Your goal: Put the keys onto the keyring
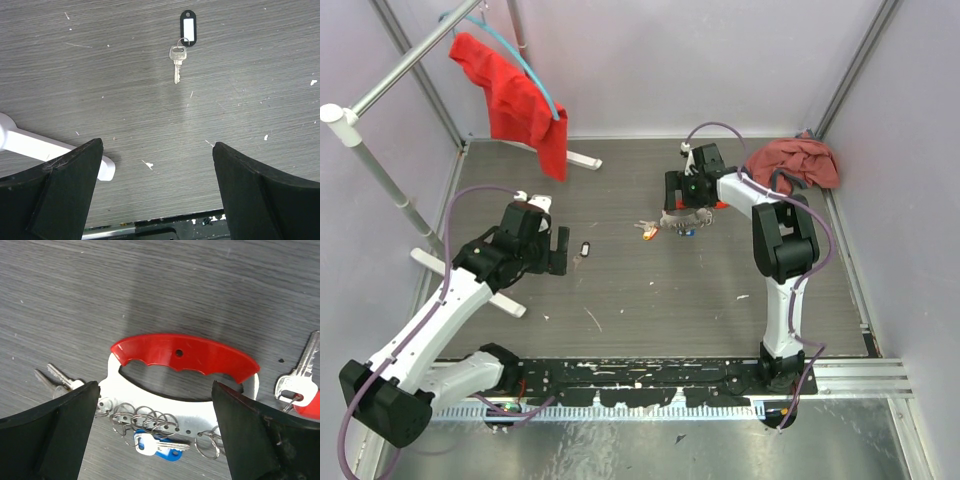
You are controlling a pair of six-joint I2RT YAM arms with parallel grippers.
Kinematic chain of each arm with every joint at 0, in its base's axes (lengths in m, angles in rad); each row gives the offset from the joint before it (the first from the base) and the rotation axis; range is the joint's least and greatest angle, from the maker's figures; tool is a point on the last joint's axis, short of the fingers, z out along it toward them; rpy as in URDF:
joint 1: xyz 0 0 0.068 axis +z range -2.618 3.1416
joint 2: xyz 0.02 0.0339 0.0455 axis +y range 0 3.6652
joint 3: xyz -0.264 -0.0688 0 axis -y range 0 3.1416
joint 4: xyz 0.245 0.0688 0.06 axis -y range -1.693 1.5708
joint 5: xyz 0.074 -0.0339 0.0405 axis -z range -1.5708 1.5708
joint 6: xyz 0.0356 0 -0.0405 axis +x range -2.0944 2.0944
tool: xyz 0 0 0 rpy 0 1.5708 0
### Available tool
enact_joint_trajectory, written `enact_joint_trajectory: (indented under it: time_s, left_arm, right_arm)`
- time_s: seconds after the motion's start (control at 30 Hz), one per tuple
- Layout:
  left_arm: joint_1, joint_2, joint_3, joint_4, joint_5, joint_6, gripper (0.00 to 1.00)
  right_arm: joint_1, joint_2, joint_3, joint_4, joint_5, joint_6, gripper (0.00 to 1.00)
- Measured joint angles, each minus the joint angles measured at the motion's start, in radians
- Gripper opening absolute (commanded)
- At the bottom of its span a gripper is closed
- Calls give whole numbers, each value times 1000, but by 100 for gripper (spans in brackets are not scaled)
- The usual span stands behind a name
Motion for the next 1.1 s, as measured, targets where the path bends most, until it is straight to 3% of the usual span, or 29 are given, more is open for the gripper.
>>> enact_joint_trajectory:
  time_s: [0.5, 1.1]
  left_arm:
    - [0, 7, 0, 0, 0, 4, 98]
    - [0, 10, 0, 0, 0, 4, 98]
  right_arm:
    - [-13, -8, -60, 51, -22, 32, 100]
    - [35, -273, -410, 87, 2, 124, 100]
